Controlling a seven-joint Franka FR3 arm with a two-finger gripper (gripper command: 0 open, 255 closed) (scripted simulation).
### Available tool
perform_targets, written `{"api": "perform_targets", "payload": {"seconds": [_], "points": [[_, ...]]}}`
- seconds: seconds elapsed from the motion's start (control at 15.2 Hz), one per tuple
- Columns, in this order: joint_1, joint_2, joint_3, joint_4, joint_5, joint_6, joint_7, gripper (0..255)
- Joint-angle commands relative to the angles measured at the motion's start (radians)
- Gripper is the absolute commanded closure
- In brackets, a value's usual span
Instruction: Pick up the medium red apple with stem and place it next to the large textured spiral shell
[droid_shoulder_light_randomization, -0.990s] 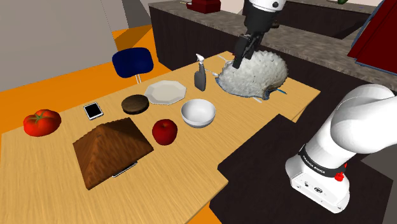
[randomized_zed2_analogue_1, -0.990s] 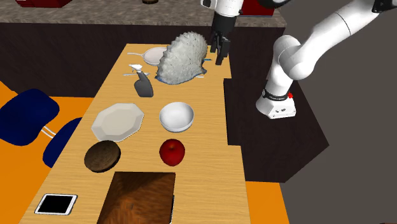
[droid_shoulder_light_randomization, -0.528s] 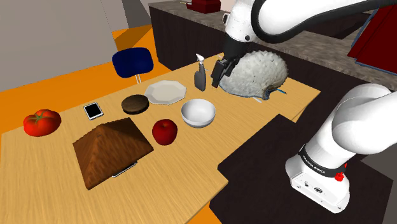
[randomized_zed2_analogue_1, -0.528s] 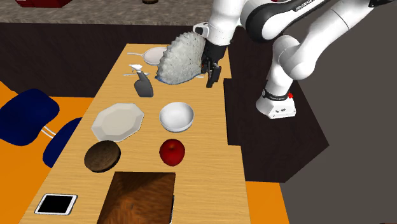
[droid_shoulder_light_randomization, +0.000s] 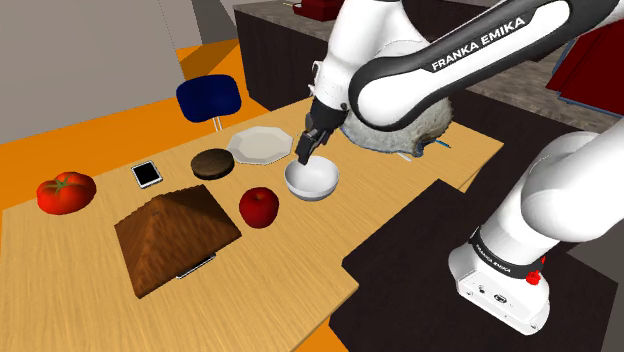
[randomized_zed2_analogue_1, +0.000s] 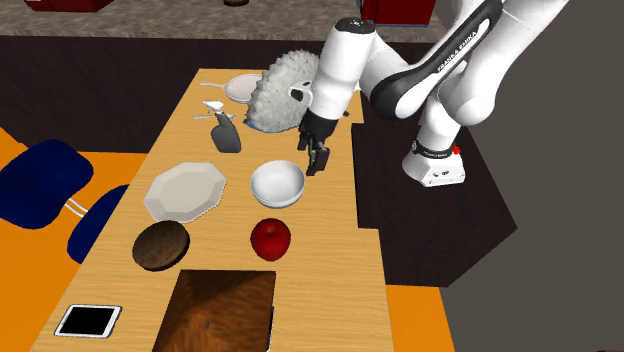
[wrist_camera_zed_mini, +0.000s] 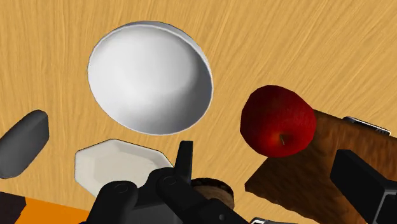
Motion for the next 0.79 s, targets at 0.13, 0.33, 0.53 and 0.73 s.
{"api": "perform_targets", "payload": {"seconds": [0.13,0.33,0.53,0.73], "points": [[-0.056,0.162,0.102,0.036,-0.114,0.163,0.112,0],[-0.137,0.301,0.189,0.087,-0.327,0.258,0.285,0],[-0.172,0.459,0.212,0.172,-0.687,0.301,0.569,0],[-0.062,0.602,0.105,0.281,-0.977,0.306,0.802,0]]}}
